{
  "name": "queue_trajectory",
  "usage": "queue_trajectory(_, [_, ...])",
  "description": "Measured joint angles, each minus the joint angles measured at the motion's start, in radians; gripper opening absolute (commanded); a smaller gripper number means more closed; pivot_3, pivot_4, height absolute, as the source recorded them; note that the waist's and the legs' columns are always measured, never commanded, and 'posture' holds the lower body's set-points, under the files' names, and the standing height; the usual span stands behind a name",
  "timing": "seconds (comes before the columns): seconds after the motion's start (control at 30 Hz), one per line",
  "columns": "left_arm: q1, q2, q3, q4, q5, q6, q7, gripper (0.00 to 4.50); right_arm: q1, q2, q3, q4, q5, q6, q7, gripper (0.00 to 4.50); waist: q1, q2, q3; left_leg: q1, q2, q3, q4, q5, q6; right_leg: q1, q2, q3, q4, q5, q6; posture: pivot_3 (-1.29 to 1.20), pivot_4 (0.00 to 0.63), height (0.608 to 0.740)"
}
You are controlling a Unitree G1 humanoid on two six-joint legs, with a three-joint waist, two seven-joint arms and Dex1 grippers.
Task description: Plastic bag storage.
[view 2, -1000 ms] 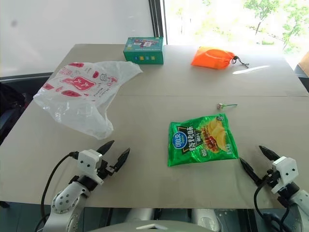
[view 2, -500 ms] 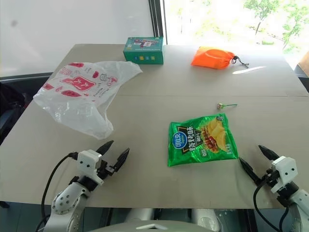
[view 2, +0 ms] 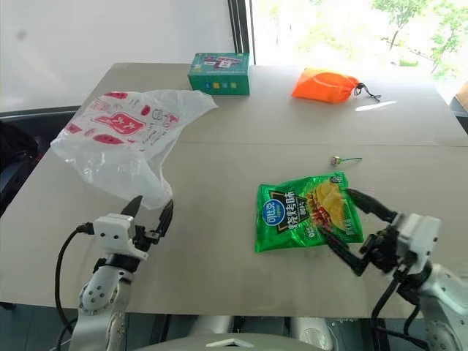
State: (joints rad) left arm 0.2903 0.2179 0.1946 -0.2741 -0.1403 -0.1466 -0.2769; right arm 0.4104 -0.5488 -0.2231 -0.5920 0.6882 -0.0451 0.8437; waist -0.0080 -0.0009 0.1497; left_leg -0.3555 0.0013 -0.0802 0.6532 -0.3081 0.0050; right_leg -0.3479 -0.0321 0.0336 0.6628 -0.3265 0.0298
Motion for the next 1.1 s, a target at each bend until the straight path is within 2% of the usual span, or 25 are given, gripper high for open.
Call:
queue_trajectory(0.17, [-0.102,-0.02,-0.007,0.067,0.045,0.045,0.078,3.56,-0.061,-0.036,0.049,0.036,-0.059,0.019,0.036,4.5,0.006,-0.001,0.0,0.0,-0.001,-0.002,0.001,0.0,0.0,0.001,0.0,-0.003,0.001,0.0,0.0,0.0,0.15,0.74])
queue_trajectory(0.47, [-0.174,-0.065,-0.022,0.114,0.065,0.133,0.143,3.56,-0.038,-0.034,0.036,0.101,-0.074,0.016,0.077,4.5,0.013,-0.001,0.0,-0.004,-0.002,-0.004,0.002,0.002,-0.004,-0.002,-0.001,-0.005,0.001,0.0,0.0,0.0,0.15,0.74])
queue_trajectory(0.57, [-0.195,-0.07,-0.038,0.116,0.07,0.139,0.147,2.78,-0.036,-0.024,0.035,0.101,-0.081,0.016,0.072,4.5,0.015,-0.001,0.0,-0.004,-0.002,-0.004,0.002,0.002,-0.004,-0.002,-0.001,-0.005,0.001,0.0,0.0,0.0,0.15,0.74])
queue_trajectory(0.6, [-0.208,-0.071,-0.037,0.116,0.066,0.14,0.151,2.22,-0.035,-0.019,0.035,0.101,-0.086,0.014,0.069,4.5,0.017,-0.001,0.0,-0.004,-0.002,-0.004,0.002,0.002,-0.004,-0.002,-0.001,-0.005,0.001,0.0,0.0,0.0,0.15,0.74])
queue_trajectory(0.67, [-0.218,-0.071,-0.035,0.116,0.058,0.14,0.152,1.4,-0.033,-0.014,0.035,0.101,-0.091,0.01,0.068,4.5,0.018,-0.001,0.0,-0.004,-0.002,-0.004,0.002,0.002,-0.004,-0.002,-0.001,-0.005,0.001,0.0,0.0,0.0,0.15,0.74])
queue_trajectory(0.7, [-0.222,-0.069,-0.033,0.116,0.056,0.141,0.151,0.73,-0.03,-0.009,0.035,0.101,-0.095,0.005,0.067,4.5,0.018,-0.001,0.0,-0.004,-0.002,-0.004,0.003,0.003,-0.004,-0.002,-0.001,-0.005,0.001,0.0,0.0,0.0,0.15,0.74])
queue_trajectory(0.77, [-0.228,-0.067,-0.026,0.116,0.047,0.143,0.151,0.06,-0.024,-0.001,0.034,0.102,-0.098,-0.002,0.064,4.5,0.019,-0.001,0.0,-0.005,-0.002,-0.004,0.003,0.003,-0.004,-0.002,-0.001,-0.005,0.001,0.0,0.0,0.0,0.15,0.74])
queue_trajectory(0.97, [-0.223,-0.05,-0.013,0.084,-0.01,0.149,0.101,0.06,-0.052,0.029,-0.022,0.152,-0.086,0.018,0.004,4.5,0.018,-0.001,0.0,-0.005,-0.002,-0.003,0.004,0.003,-0.004,-0.003,-0.001,-0.004,0.002,0.0,0.0,0.0,0.15,0.74])
queue_trajectory(1.1, [-0.146,-0.038,-0.021,0.04,-0.04,0.149,0.045,0.06,-0.123,-0.009,-0.072,0.173,-0.022,0.198,-0.12,4.5,0.019,-0.001,0.0,-0.005,-0.002,-0.004,0.004,0.003,-0.004,-0.003,-0.001,-0.004,0.002,0.0,0.0,0.0,0.15,0.74])
